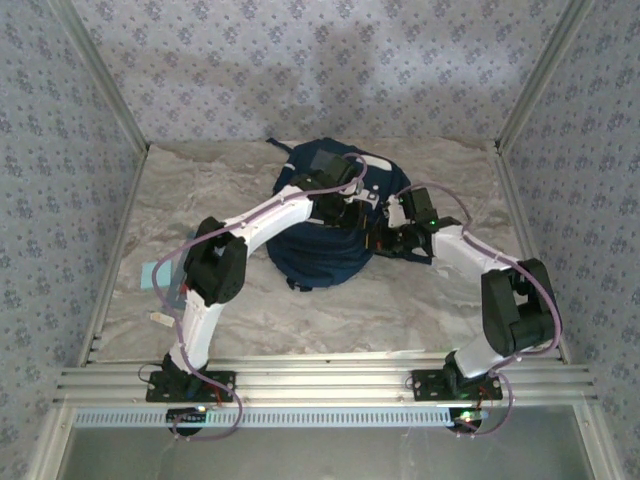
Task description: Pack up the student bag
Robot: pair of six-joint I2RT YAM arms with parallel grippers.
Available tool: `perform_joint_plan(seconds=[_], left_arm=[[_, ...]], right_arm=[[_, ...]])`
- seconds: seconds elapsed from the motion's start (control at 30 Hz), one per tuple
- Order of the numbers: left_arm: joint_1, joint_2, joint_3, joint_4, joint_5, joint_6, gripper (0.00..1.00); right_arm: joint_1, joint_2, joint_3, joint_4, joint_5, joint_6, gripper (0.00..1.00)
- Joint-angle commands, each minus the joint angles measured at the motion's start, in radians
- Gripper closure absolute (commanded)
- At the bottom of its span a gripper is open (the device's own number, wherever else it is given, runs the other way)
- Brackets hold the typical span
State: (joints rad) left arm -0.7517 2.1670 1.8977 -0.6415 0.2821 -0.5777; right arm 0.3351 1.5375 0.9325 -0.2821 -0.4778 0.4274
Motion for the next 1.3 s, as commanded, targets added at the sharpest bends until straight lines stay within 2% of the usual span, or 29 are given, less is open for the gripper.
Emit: perform_joint_plan(seconds=[0.0, 0.2, 0.33, 0.43, 0.63, 0.77, 0.9, 0.93, 1.0, 1.07, 1.13, 1.27], left_arm=[[0.004, 0.014, 0.106, 0.232, 0.015, -0.029, 1.0], [0.005, 0.005, 0.131, 0.172, -0.015, 0.034, 1.0], [0.007, 0.002, 0.144, 0.143, -0.017, 0.061, 1.0], [0.008, 0.005, 0.141, 0.159, -0.004, 0.045, 1.0], [0.007, 0.014, 0.136, 0.224, 0.015, -0.013, 1.0], [0.007, 0.025, 0.142, 0.253, 0.035, -0.042, 1.0], [0.007, 0.018, 0.133, 0.248, 0.035, -0.04, 1.0], [0.007, 0.014, 0.13, 0.245, 0.034, -0.035, 1.0], [0.009, 0.006, 0.129, 0.241, 0.032, -0.029, 0.99], [0.009, 0.0, 0.125, 0.238, 0.029, -0.027, 0.97], [0.012, -0.007, 0.121, 0.239, 0.025, -0.025, 0.95], [0.016, -0.028, 0.107, 0.236, 0.017, -0.019, 0.88]], right_arm=[[0.111, -0.041, 0.002, -0.101, -0.163, 0.05, 1.0], [0.09, -0.084, 0.019, -0.267, -0.133, -0.011, 1.0], [0.068, -0.113, 0.06, -0.413, -0.031, -0.095, 1.0], [0.071, -0.113, 0.062, -0.344, -0.074, -0.061, 1.0], [0.177, -0.041, 0.045, -0.13, -0.088, 0.075, 1.0], [0.232, -0.004, 0.04, 0.041, -0.057, 0.17, 1.0], [0.245, -0.003, 0.045, 0.048, 0.009, 0.169, 1.0], [0.237, -0.007, 0.038, 0.042, 0.009, 0.169, 0.95], [0.219, -0.029, 0.022, 0.02, 0.008, 0.162, 0.78], [0.195, -0.072, 0.001, -0.017, 0.03, 0.149, 0.54], [0.17, -0.122, -0.021, -0.056, 0.064, 0.137, 0.4], [0.094, -0.23, -0.06, -0.113, 0.102, 0.119, 0.28]])
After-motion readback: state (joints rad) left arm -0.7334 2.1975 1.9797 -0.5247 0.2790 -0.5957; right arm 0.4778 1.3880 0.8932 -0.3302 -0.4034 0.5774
